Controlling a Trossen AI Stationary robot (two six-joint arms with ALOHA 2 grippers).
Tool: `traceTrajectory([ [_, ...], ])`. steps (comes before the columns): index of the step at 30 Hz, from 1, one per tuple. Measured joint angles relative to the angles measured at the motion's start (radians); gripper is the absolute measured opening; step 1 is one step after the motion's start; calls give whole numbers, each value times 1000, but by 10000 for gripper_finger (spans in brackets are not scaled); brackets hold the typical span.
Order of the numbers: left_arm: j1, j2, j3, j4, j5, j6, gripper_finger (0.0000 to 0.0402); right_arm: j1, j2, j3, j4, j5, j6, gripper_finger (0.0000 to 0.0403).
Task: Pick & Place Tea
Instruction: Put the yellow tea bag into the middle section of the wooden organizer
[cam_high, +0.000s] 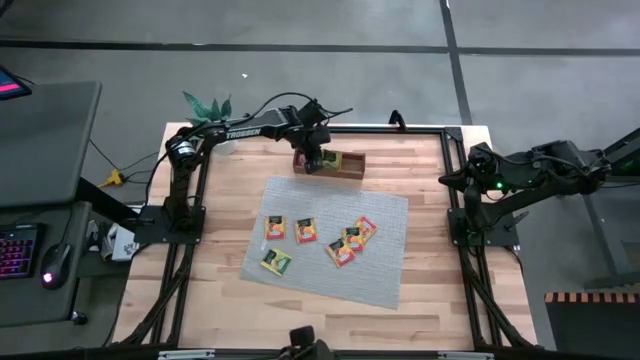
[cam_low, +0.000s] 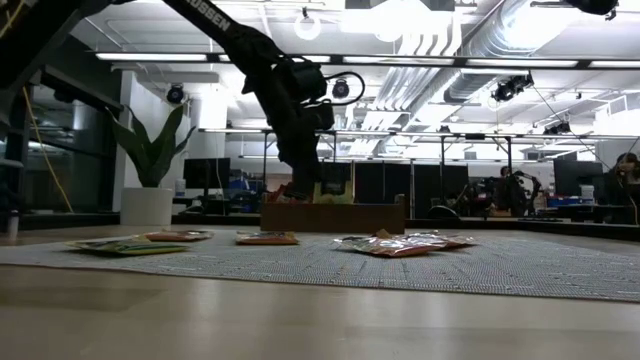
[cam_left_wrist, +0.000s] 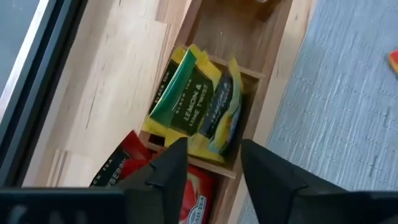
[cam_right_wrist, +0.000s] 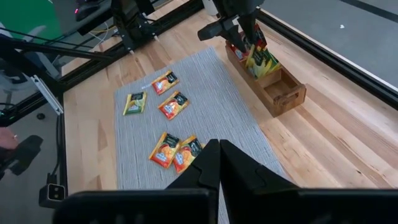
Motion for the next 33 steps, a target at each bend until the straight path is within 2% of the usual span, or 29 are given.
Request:
traceTrajectory([
  [4, 0, 0, 66, -80, -30, 2, 167, 0, 0, 0, 0, 0, 1, 8],
  [10, 0, -1, 197, -181, -85, 6, 159, 0, 0, 0, 0, 1, 1, 3],
  [14, 0, -1, 295, -301, -84, 8, 118, 0, 0, 0, 1, 6, 1, 3],
  [20, 0, -2, 399, -466, -51, 17, 22, 0, 1, 0, 1, 24, 1, 2],
  [22, 0, -2, 406, -496, -14, 28, 7, 0, 1, 0, 2, 26, 2, 2],
  [27, -1, -58, 390, -550, 15, 38, 2, 0, 1, 0, 15, 32, 2, 3],
  [33, -15, -174, 300, -540, 18, 4, 1, 0, 3, 0, 37, 44, 1, 4],
])
